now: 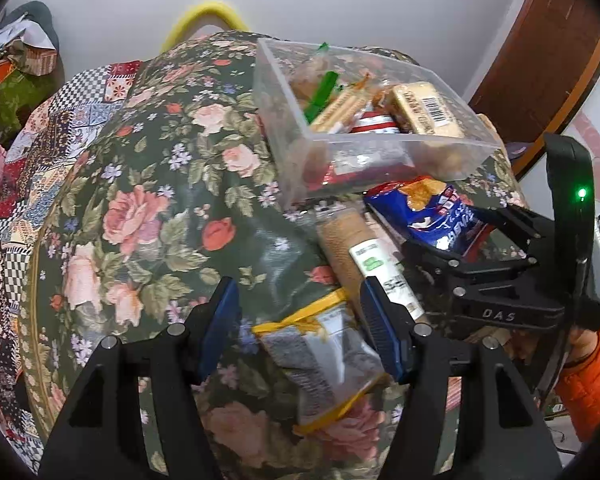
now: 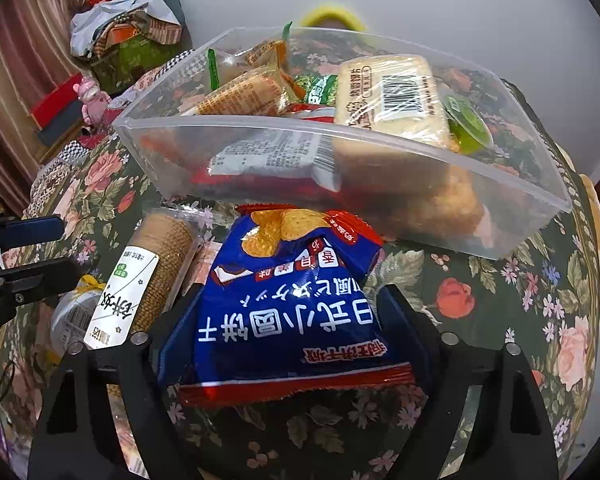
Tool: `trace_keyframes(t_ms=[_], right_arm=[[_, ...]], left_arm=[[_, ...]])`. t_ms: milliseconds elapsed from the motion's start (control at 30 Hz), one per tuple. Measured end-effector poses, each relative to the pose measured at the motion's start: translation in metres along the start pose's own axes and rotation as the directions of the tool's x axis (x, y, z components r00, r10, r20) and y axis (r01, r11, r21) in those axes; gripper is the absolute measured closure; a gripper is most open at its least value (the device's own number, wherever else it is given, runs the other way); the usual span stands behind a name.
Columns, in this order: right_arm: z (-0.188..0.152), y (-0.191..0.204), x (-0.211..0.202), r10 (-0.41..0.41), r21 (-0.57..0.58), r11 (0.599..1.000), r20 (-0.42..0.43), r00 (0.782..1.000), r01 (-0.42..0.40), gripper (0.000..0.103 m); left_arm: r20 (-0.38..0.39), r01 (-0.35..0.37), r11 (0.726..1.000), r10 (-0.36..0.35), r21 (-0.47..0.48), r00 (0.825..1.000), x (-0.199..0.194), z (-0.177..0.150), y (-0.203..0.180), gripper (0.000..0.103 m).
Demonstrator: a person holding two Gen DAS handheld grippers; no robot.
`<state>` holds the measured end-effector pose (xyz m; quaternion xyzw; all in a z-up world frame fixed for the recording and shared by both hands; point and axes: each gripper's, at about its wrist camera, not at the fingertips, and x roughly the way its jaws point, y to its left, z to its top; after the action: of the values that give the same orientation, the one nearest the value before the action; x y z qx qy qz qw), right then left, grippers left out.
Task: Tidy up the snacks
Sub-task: 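Grasp the tall biscuit roll pack with the left tool while the right tool grasps the blue cracker bag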
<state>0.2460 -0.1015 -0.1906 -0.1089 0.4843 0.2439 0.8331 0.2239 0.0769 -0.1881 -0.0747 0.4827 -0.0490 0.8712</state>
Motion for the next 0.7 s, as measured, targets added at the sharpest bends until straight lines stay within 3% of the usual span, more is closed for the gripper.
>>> trace_keyframes(t_ms=[367, 700], right_arm=[[-0.027, -0.028, -0.036, -0.006, 0.078, 0.997, 0.048, 0.999, 0.003, 0.026], [-0.040, -0.044, -0.056, -0.014, 0.092, 0.996, 0.076, 0.997, 0.007, 0.025]], left_arm=[[-0.042, 0.043, 0.999, -0.042, 0.020, 0.998, 0.017, -0.002, -0.034, 0.039], [-0.057, -0.034, 0.999, 0.036, 0.038, 0.998, 0.049, -0.001, -0.062, 0.039]])
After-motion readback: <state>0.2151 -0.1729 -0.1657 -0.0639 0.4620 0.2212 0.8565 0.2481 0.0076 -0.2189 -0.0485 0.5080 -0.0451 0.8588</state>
